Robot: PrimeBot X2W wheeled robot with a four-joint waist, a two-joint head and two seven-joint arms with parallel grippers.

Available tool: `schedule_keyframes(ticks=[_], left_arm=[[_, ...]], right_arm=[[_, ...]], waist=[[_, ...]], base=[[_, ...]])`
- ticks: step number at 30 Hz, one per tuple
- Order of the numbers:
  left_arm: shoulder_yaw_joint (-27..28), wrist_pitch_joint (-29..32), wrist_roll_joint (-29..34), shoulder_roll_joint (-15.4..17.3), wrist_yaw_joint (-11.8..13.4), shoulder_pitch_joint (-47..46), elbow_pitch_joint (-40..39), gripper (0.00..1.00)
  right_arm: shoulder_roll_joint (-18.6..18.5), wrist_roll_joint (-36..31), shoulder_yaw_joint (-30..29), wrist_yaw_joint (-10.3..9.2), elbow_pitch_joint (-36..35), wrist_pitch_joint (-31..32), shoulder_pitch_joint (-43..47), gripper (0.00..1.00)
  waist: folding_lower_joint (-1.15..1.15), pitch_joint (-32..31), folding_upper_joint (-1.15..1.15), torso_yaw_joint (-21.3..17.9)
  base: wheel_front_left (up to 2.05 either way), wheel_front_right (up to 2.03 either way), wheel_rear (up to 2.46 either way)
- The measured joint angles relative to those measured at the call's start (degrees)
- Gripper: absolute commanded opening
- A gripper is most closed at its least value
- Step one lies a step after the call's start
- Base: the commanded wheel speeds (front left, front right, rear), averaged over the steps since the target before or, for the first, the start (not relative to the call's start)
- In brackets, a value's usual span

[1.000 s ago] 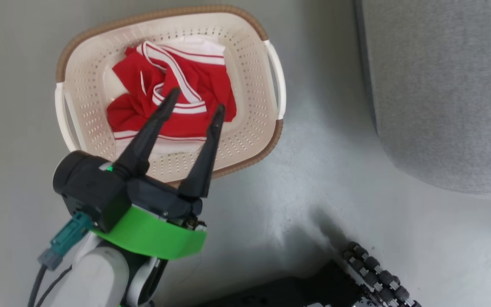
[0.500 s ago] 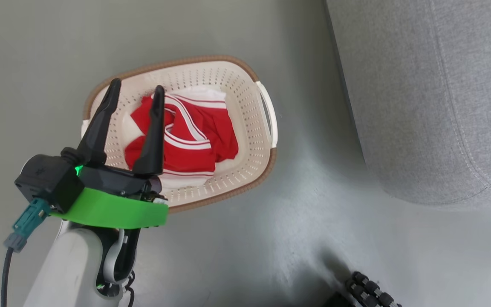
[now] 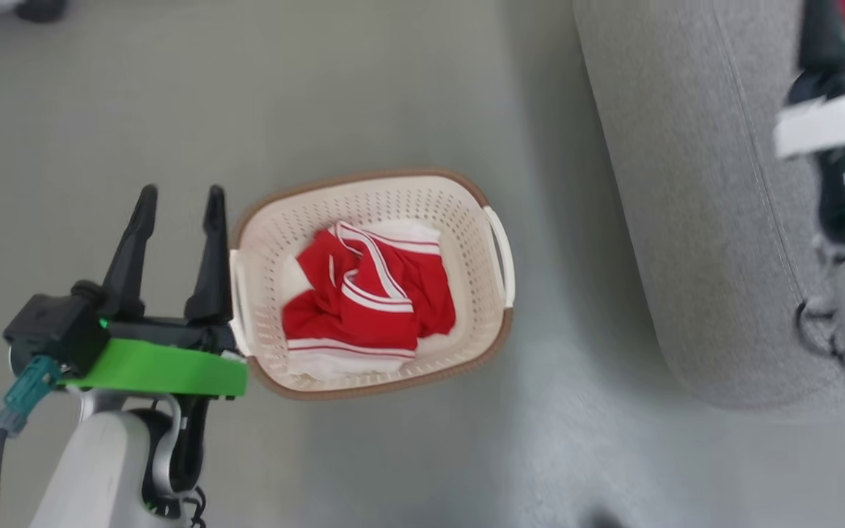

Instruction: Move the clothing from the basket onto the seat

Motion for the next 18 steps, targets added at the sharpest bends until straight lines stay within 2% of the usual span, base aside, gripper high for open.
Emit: schedule_keyframes(ticks=[7,14,18], left_arm=[[2.3,-0.7,-1.1,0.2,0.0,4.1,4.6,1.0],[4.0,-1.7,-2.7,-0.3,0.0,8.5,8.3,1.0],[5.2,-1.9,-3.8,-0.4,0.0,11.0,9.6,1.0]], right_arm=[[4.1,-3.1,3.4,-0.02,-0.4,0.0,8.6,1.0],[6.5,-4.6,3.7,-2.12,-0.3,0.0,18.5,1.0],[9.0,-5.7,5.6,-2.14,-0.3,0.0,22.0,1.0]], waist=[[0.0,-5.7,0.0,2.7],[0.0,-12.4,0.0,4.9],[0.0,-15.9,0.0,5.5]], base=[[0.0,0.0,0.0],[0.0,0.0,0.0],[0.0,0.0,0.0]])
